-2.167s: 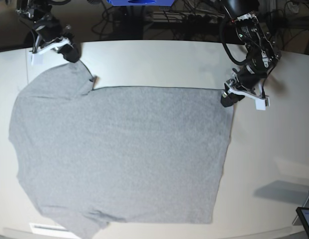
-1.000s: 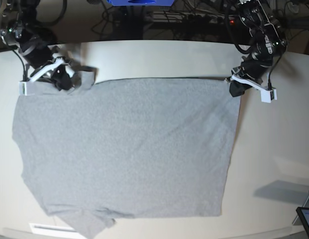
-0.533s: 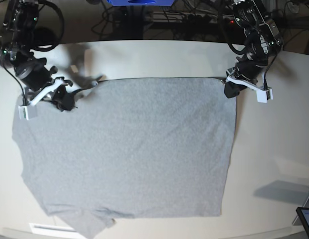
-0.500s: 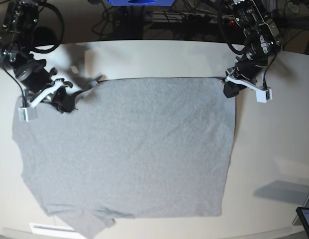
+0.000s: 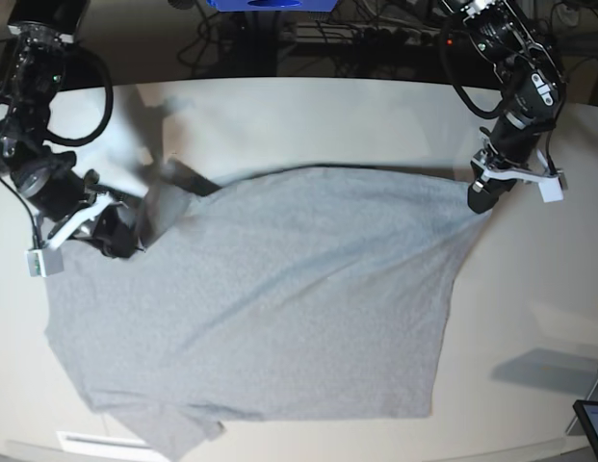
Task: Fold the T-shirt properly
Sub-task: 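Lift the held edge with both grippers and pull it toward the robot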
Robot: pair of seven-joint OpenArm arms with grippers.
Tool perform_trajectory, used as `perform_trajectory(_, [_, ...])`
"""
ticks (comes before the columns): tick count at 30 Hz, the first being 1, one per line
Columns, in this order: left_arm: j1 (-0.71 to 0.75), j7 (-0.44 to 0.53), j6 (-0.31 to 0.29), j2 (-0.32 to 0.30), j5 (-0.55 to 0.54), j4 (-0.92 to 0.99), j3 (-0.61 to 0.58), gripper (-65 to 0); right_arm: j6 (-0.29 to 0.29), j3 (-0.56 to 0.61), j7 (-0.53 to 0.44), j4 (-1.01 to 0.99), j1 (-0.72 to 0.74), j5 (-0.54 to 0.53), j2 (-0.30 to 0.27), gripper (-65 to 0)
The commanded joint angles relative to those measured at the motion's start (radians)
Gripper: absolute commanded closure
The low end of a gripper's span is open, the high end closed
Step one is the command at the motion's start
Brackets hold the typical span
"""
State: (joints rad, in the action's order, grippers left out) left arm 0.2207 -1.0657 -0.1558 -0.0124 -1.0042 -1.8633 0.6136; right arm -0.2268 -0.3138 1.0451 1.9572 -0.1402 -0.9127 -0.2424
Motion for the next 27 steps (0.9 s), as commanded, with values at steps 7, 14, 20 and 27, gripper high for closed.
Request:
perform_trajectory(7, [-0.048,0.015,0.017,0.012,-0.025,0.07,-0.005,0.0,-0.007,0.0,-0.021,-0.042,0.047,-0.018,-0.008,-0.1])
perform_trajectory(14, [-0.051,0.015,0.017,0.029,-0.028,0.133,-0.033,0.0,-0.013,0.002,-0.021,-0.058,0.109,0.07,-0.008,-0.1])
perform_trajectory(20, [-0.065,0.015,0.017,0.033,-0.063,0.141,-0.1,0.0,-0.015,0.002,-0.019,-0.075,0.159,0.12,-0.008,-0.1])
perform_trajectory(27, [-0.119,0.017,0.034,0.032,-0.204,0.247,-0.088,0.0,-0.015,0.077,-0.03,-0.163,0.208,0.12,-0.028,-0.1])
